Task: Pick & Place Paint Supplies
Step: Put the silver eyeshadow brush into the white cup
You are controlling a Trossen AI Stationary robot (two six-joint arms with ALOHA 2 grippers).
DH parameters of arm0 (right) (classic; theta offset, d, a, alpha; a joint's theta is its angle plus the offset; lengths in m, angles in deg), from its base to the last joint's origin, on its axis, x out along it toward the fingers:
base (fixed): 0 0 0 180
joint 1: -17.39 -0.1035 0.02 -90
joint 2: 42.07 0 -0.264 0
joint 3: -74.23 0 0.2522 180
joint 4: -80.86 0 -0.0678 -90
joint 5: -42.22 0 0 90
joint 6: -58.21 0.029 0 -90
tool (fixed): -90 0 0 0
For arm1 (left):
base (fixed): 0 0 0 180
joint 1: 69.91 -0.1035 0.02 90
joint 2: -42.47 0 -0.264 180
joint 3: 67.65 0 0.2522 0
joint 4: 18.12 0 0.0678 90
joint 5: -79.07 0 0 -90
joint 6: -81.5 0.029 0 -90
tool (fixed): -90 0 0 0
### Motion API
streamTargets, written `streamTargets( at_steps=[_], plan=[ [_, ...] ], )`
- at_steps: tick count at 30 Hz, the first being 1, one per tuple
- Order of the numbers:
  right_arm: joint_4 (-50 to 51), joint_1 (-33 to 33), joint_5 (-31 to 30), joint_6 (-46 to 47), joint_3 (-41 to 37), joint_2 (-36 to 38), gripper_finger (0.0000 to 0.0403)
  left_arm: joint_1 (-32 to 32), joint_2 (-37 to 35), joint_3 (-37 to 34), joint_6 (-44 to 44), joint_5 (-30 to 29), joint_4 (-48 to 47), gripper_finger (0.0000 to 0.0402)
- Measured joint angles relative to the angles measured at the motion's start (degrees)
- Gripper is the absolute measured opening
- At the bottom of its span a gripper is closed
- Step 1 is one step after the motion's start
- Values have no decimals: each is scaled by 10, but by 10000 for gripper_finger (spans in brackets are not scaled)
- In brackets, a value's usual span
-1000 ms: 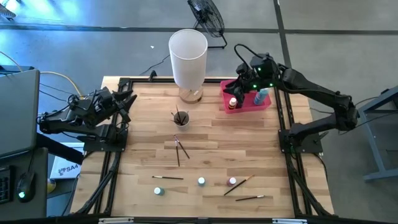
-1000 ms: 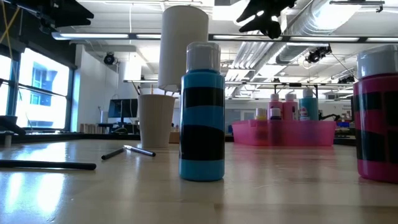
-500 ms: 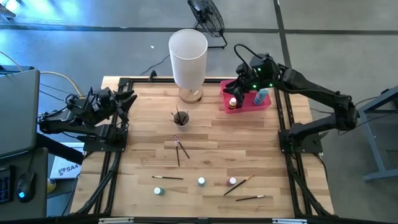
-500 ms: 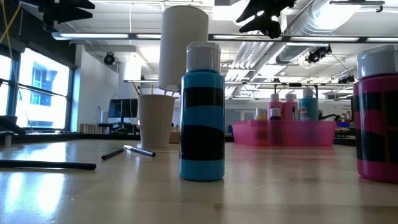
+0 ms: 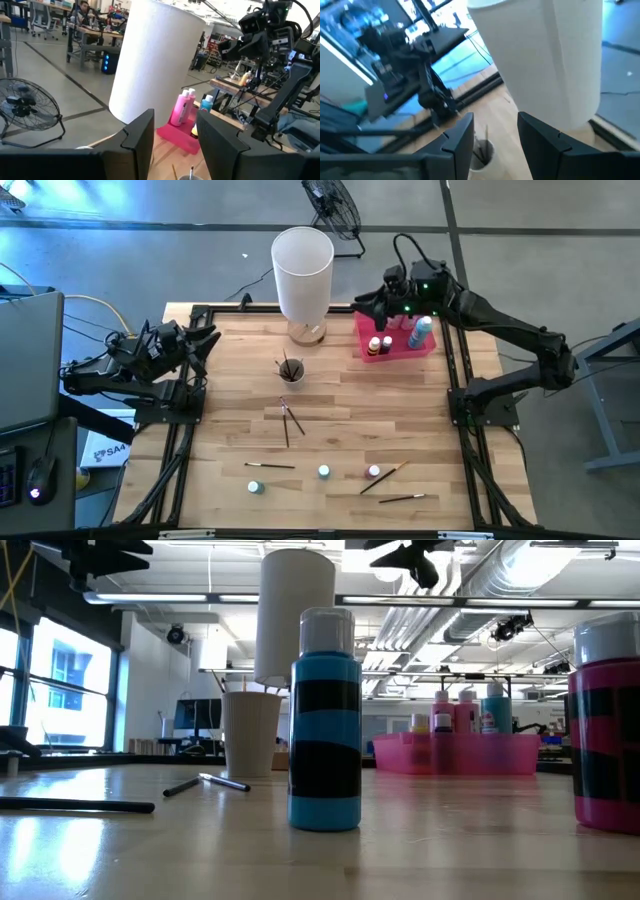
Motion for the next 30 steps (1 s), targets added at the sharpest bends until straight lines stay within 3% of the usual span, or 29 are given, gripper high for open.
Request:
streamTargets(
  at_steps=[5,15,19,23,27,30],
  plan=[
    [-3,-9,-1,23,0,0,145,0,0,0,-20,43,-17,143],
    [-3,-23,-1,20,0,0,145,0,18,2,-70,286,-100,143],
    [-4,-23,-15,20,0,-3,145,0,63,33,-89,308,-106,143],
    [-4,-23,-16,20,0,-3,145,0,129,96,-44,315,-146,143],
    [-3,-23,-9,20,0,-3,145,0,215,171,-10,311,-268,143],
    [-2,-23,-1,20,0,-3,145,0,290,228,-10,354,-367,143]
  ],
)
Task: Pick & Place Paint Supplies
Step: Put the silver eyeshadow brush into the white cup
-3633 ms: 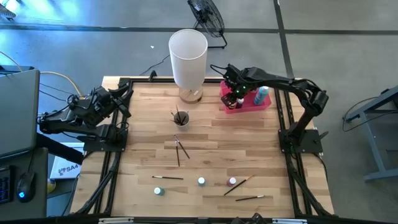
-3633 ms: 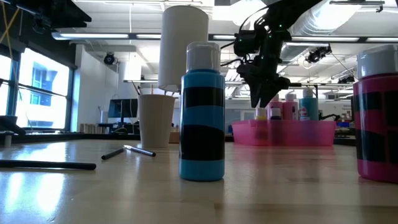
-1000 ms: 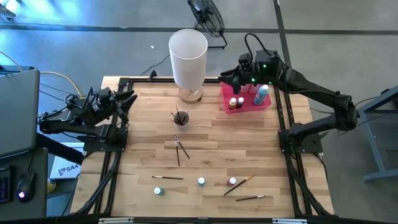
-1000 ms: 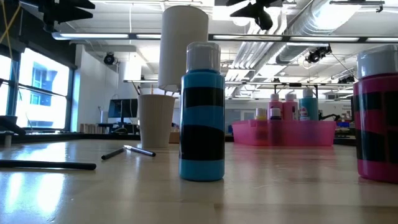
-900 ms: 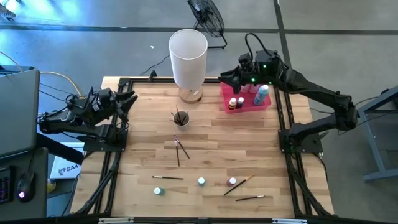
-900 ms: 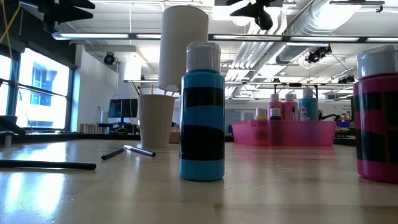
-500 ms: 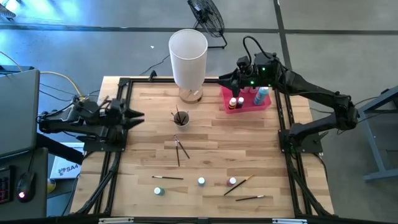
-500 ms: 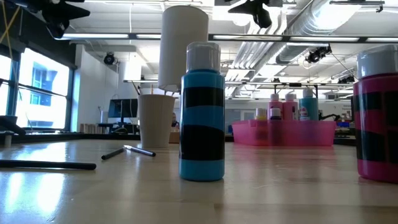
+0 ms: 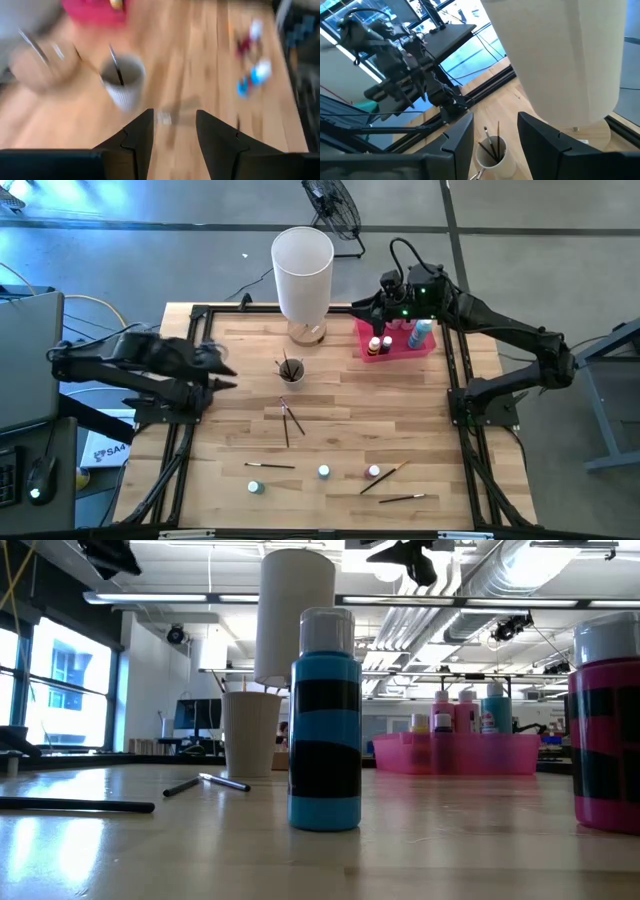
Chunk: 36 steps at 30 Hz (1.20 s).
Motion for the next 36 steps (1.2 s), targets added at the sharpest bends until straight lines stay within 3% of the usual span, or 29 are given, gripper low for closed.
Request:
streamTargets(
  at_steps=[5,10,14,19,29,36],
  plan=[
    [1,0,-1,0,0,0,145,0,129,57,5,93,-120,143],
    [2,0,-1,0,0,0,145,0,233,49,19,170,-140,143],
    [17,0,0,-4,0,0,145,0,308,45,-1,184,-141,143],
    [30,0,-1,-72,0,0,145,0,371,45,-33,186,-121,143],
    [32,0,-1,-90,0,0,145,6,407,45,-1,205,-35,143],
    [33,0,-1,-44,0,0,145,41,324,33,50,144,-33,143]
  ],
)
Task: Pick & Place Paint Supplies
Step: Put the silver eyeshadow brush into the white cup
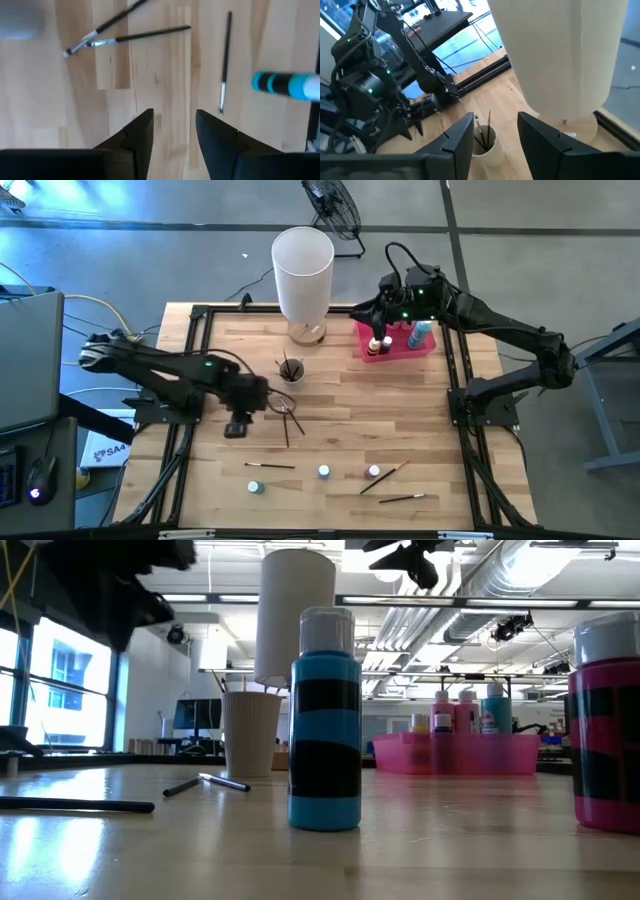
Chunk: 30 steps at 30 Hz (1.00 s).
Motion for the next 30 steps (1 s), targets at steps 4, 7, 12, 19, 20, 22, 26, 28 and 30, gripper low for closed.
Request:
streamTargets(
  at_steps=[4,7,12,19,20,22,26,28,30],
  plan=[
    [-2,0,0,17,0,0,145,6,-82,-47,-3,-38,-22,143],
    [-4,0,-1,18,0,0,145,5,-139,-78,-5,-40,-10,143],
    [-5,0,-52,18,0,0,145,49,-155,-87,3,-63,-3,143],
    [-4,0,-75,18,0,0,145,133,-122,-87,-21,-123,3,143],
    [-4,0,-75,18,0,0,145,143,-120,-87,-30,-126,3,143],
    [-5,0,-75,18,0,0,145,162,-119,-87,-35,-134,7,143],
    [-6,0,-75,18,0,0,145,206,-119,-87,-40,-169,7,143],
    [-6,0,-75,18,0,0,145,220,-119,-87,-41,-182,7,143],
    [-6,0,-75,18,0,0,145,228,-116,-87,-39,-184,8,143]
  ],
)
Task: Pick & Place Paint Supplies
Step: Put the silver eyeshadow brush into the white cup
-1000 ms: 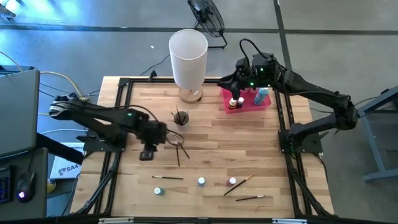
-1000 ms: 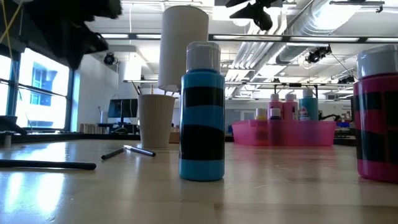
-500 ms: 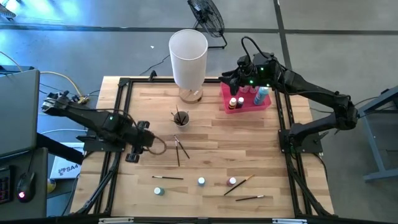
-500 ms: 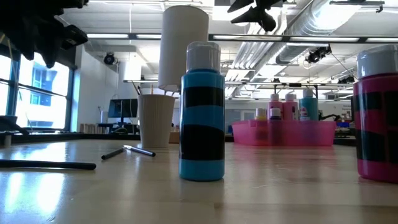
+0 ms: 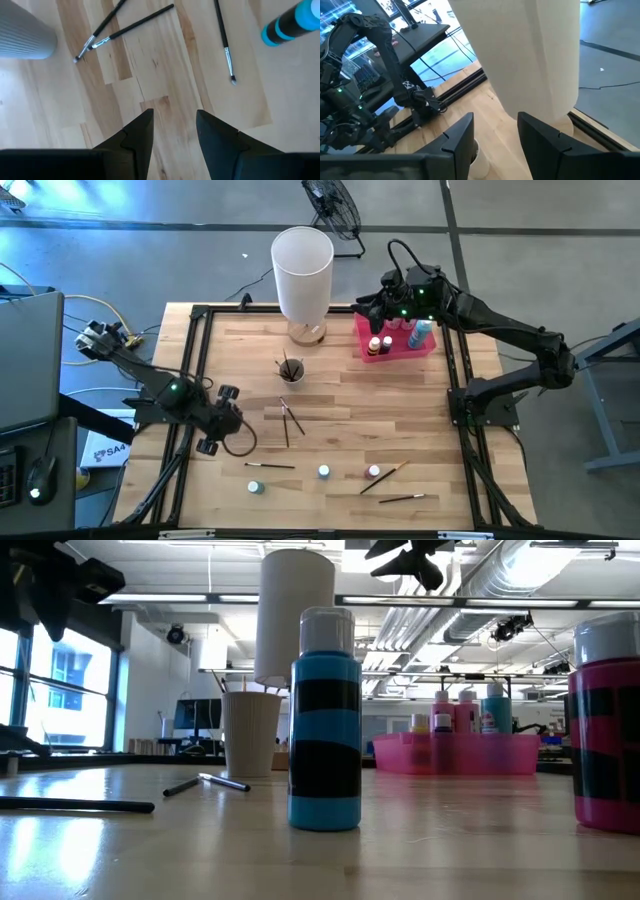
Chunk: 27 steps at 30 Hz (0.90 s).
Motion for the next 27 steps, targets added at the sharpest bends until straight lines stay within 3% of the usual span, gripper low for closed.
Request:
streamTargets(
  at_steps=[27],
  plan=[
    [3,0,4,0,0,0,145,-2,1,0,-1,31,8,143]
  ],
)
